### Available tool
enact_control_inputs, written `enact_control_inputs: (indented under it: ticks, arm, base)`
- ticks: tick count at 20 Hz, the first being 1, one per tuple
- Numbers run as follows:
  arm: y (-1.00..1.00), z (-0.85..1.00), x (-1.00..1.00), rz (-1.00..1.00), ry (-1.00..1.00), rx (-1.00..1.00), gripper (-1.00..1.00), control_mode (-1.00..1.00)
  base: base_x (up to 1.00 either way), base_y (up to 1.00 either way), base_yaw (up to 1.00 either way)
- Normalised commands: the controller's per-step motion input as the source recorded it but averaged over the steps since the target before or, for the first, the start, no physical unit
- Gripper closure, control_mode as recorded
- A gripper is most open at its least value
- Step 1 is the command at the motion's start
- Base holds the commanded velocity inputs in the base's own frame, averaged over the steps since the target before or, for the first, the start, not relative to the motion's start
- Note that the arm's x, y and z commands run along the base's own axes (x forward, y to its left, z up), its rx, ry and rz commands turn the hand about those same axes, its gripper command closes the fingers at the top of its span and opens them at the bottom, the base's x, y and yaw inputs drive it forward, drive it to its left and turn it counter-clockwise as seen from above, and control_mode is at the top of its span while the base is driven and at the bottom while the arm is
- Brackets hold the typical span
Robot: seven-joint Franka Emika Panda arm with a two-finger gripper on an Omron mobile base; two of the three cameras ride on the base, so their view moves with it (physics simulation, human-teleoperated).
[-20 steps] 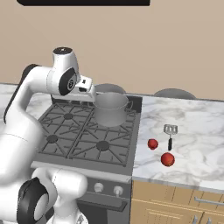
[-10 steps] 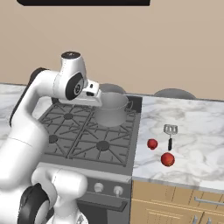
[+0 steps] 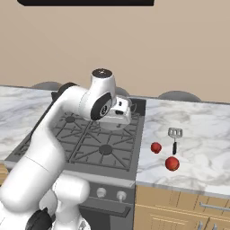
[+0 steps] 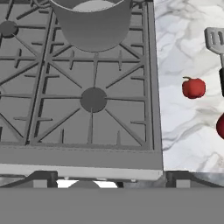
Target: Put the onion and bell pepper in the pot. Retrieve the spatula and lightly stir the vegetables in the pot.
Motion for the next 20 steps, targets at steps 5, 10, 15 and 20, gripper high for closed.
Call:
enact_control_inputs:
  ticks: [5,10,15,20]
  arm:
    - [-0.92,-0.28,-0.06,-0.1,0.0,0.0,-1.0,-1.0]
    - [-0.92,-0.28,0.0,-0.21,0.0,0.0,-1.0,-1.0]
    - [-0.82,-0.31,0.01,-0.3,0.0,0.0,-1.0,-1.0]
    - [-0.6,-0.35,0.25,-0.34,0.03,0.0,-1.0,-1.0]
  base:
    - [0.0,0.0,0.0]
    - [0.0,0.0,0.0]
    - [0.0,0.0,0.0]
    - [0.0,0.0,0.0]
